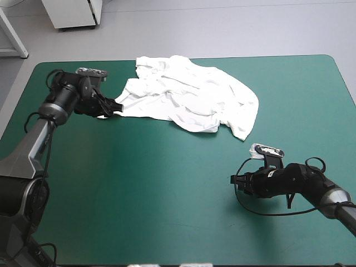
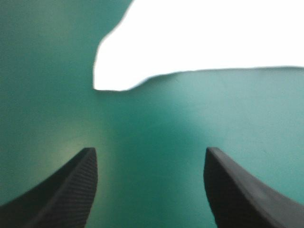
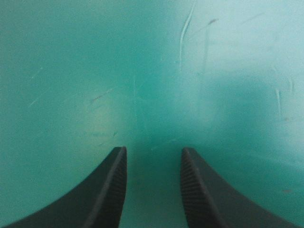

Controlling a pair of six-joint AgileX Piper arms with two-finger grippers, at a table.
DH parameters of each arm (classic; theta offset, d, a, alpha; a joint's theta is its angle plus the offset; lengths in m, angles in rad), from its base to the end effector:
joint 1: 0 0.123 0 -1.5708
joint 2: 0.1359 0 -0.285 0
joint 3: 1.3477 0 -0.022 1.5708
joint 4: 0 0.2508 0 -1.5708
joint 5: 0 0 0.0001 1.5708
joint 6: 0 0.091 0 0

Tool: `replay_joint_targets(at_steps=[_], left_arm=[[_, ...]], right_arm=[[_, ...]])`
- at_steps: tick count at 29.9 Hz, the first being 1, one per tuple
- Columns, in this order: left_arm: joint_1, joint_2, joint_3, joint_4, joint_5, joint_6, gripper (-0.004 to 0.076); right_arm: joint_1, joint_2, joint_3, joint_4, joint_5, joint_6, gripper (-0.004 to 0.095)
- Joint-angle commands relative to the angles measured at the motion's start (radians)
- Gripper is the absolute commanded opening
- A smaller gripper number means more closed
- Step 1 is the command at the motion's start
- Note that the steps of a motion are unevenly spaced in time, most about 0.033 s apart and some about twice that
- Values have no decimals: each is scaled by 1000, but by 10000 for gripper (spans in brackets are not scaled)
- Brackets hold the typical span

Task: Fold the cloth

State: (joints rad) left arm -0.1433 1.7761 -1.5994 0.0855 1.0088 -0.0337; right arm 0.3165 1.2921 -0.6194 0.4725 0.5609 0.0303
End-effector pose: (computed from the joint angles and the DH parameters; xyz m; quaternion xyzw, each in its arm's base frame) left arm 0.3854 -0.0490 0.3103 0.0669 0.9691 0.0197 0.2365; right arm 0.2031 0.0897 0.2063 0.0303 0.9646 0.1963 0.1735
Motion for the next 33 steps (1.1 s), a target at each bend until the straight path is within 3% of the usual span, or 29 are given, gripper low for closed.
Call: replay_joint_targets(at_steps=[1,4,10,15,25,33], left_arm=[[75,-49,-111,4,30,-16,473],[123,-33,-166,6,59,-14,473],[133,-27,-205,-5,45,17,473],[133,46,-231,-54,57,34,473],[133,322,-524,-120,155,56,473],[133,404,-562,-118,165,53,473]], right_arm=[[0,-7,-57,24,158,-41,368],[0,-28,-202,-31,297,-74,368],[0,-41,-585,-272,463,-30,368],[0,-12,-833,-336,607,-25,368],[0,59,-950,-377,618,-2,368],[-2,92,-951,-375,604,15,368]])
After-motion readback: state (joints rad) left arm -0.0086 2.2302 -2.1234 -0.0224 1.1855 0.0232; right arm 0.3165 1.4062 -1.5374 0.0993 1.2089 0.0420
